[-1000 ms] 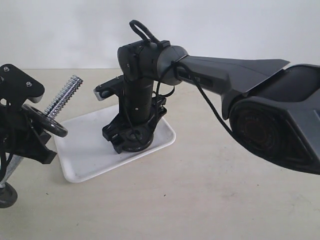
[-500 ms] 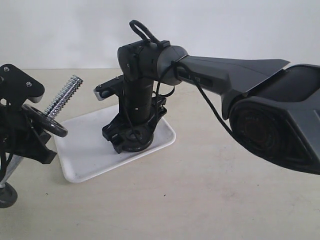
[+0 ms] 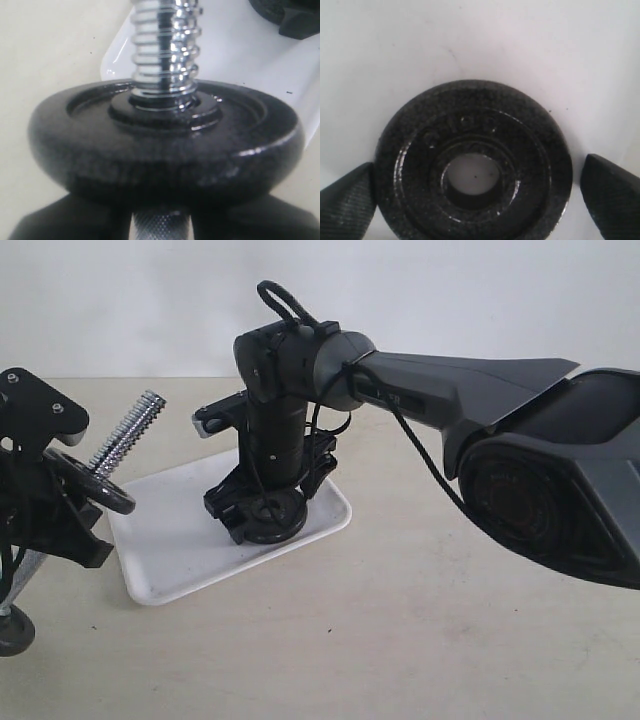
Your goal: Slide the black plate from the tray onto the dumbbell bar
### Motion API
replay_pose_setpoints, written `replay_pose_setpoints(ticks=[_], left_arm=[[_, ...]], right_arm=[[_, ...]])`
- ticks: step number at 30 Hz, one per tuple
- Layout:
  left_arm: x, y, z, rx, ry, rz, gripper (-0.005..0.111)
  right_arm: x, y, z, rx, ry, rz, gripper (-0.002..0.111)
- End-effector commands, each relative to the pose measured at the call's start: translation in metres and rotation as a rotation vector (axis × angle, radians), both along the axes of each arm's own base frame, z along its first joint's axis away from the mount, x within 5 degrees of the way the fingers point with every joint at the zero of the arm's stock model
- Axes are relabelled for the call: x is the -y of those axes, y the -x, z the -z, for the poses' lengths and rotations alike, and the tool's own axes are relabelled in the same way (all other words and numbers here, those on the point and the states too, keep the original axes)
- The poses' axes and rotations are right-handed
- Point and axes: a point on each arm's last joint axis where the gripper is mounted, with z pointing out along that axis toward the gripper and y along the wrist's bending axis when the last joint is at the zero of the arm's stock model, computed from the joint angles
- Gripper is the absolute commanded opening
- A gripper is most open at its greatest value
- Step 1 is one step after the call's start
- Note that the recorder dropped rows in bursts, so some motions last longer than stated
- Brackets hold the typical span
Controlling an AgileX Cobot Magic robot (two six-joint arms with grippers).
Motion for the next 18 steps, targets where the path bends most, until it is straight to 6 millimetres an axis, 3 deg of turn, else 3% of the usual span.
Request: replay_pose_setpoints(ticks=[1,18], left_arm=[[0.0303,-0.0158,-0.0499,0.425,0.263,0.247,0.004],[0.0303,-0.0159,-0.0501,0.426,0.266,0.246,0.004]], right_arm=[[0.0031,-0.001,0.0107,-0.011,0.03,0.002,0.105],[-0.0055,0.0061,0.01,-0.09,-0.066,-0.001,0.105]])
